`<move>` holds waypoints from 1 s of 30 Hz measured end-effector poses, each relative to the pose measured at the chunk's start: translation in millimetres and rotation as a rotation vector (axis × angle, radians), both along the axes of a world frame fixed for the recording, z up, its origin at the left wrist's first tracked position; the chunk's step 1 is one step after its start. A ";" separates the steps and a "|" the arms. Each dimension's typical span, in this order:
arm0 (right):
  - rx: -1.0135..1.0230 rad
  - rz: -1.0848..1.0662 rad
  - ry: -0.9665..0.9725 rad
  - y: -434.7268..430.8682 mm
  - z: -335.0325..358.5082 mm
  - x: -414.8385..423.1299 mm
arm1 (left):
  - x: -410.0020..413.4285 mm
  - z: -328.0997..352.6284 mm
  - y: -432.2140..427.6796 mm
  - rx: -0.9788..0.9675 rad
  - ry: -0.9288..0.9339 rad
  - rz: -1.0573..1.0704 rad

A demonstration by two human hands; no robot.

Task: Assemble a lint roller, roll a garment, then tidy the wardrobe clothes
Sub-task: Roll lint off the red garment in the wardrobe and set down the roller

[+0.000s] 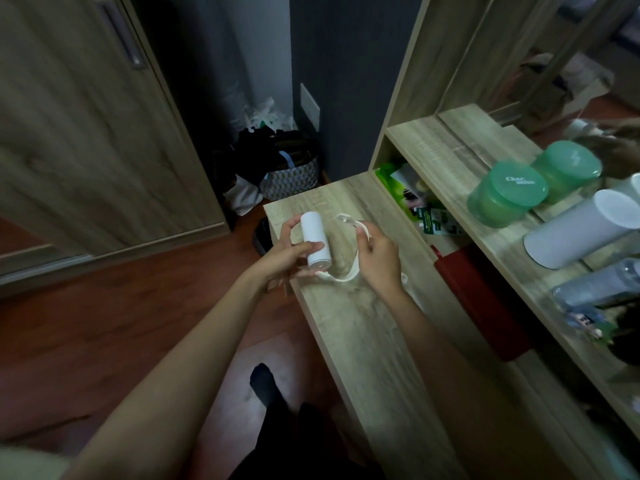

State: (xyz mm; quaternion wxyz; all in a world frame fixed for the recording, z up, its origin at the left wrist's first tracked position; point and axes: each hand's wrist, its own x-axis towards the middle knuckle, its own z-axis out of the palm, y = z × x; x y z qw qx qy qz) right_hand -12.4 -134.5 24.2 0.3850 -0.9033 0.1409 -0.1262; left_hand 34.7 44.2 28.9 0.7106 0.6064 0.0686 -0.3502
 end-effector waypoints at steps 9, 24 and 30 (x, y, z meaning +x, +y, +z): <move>-0.076 0.030 0.039 1.4 1.9 11.7 | -4.7 9.8 2.4 -0.036 -0.020 -0.073; -0.117 0.062 0.039 8.4 9.8 12.4 | -8.8 10.9 4.8 -0.020 -0.072 -0.124; -0.105 -0.010 0.097 9.9 2.7 13.5 | -9.5 11.4 5.2 0.067 -0.167 -0.191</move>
